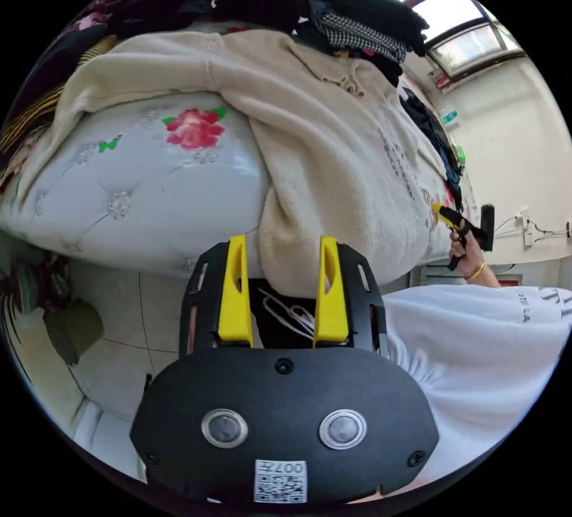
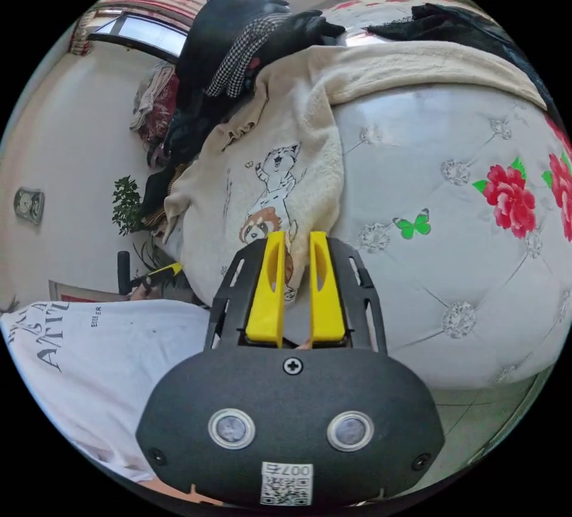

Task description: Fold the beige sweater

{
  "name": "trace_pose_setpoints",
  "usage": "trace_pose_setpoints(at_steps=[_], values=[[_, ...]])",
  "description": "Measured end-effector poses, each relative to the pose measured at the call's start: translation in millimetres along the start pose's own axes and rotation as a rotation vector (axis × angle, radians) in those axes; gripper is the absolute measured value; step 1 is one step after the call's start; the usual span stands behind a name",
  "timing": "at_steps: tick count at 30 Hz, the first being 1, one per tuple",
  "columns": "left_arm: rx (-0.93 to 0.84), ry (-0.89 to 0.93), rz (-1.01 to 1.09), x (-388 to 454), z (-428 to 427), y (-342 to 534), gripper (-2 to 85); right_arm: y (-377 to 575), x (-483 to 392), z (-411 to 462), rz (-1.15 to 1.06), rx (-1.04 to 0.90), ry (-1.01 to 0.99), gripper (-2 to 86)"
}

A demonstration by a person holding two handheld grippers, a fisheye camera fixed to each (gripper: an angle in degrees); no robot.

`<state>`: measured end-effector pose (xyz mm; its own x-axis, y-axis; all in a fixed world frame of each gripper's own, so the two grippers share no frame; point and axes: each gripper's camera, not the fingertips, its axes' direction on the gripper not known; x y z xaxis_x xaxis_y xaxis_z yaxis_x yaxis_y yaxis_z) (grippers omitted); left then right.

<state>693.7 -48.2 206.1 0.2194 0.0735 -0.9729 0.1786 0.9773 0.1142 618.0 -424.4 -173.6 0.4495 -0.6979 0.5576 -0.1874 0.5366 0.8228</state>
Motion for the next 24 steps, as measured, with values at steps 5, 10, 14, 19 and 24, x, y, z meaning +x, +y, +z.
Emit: trace_pose_setpoints(at_steps=[5,10,14,19,24], values=[[-0.019,-0.084,0.140,23.8,-8.5,-43.4,4.7,-53.9,-76.1,-22.0,-0.184,0.074,-0.090,3.5],[0.225,0.057,-0.189,-34.8,-64.4,-86.1,6.8,-96.2,-159.8,-32.4,-0.343,0.098,-0.122,7.9],[0.311,0.040,-0.371,-77.5,-87.4,-63.4,8.1,-67.5,-124.8,-25.8,-0.257,0.114,-0.028,9.6],[0.301,-0.014,-0.264,-97.3,-104.0,11.0,9.7,31.9,-36.5,-4.0,-0.121,0.038,-0.067,10.7],[0.203,0.042,-0.139,-96.2,-94.2,36.3,11.1,50.4,-55.2,30.4,-0.232,-0.007,-0.048,11.2]])
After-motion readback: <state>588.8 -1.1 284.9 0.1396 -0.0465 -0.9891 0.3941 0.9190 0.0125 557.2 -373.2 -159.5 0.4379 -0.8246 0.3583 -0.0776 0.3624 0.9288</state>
